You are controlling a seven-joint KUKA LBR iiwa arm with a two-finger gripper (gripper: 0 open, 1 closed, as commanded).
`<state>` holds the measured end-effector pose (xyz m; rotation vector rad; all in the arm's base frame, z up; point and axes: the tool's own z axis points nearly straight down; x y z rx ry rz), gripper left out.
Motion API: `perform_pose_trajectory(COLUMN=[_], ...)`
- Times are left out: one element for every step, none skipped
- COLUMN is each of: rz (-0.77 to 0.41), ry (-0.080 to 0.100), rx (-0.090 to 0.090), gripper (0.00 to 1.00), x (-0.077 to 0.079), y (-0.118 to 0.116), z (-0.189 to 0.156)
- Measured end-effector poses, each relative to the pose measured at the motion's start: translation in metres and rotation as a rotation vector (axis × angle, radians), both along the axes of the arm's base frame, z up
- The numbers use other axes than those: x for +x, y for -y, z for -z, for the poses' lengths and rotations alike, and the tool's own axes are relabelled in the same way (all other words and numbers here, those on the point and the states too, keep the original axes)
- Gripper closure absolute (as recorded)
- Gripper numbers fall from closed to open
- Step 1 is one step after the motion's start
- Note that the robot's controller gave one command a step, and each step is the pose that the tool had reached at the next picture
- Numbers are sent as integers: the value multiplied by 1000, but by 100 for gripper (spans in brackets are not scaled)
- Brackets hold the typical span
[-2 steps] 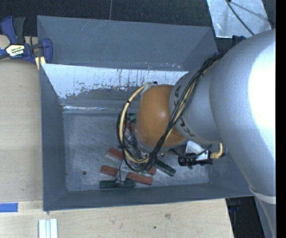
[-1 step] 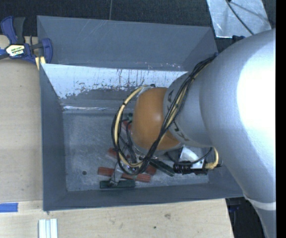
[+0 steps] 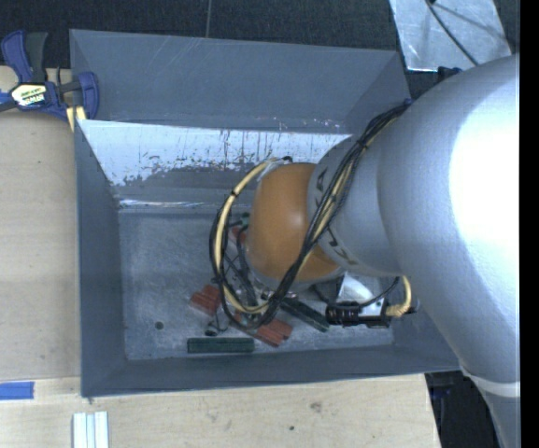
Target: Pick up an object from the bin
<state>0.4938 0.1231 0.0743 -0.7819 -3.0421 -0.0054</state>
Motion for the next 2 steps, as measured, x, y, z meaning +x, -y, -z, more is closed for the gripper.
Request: perform_pose_trajectory(rz=[-1,-3], ry=[5,9], rx=[-3,-2], gripper=[100,100], x=[1,4], y=[1,1], z=[-10,-98])
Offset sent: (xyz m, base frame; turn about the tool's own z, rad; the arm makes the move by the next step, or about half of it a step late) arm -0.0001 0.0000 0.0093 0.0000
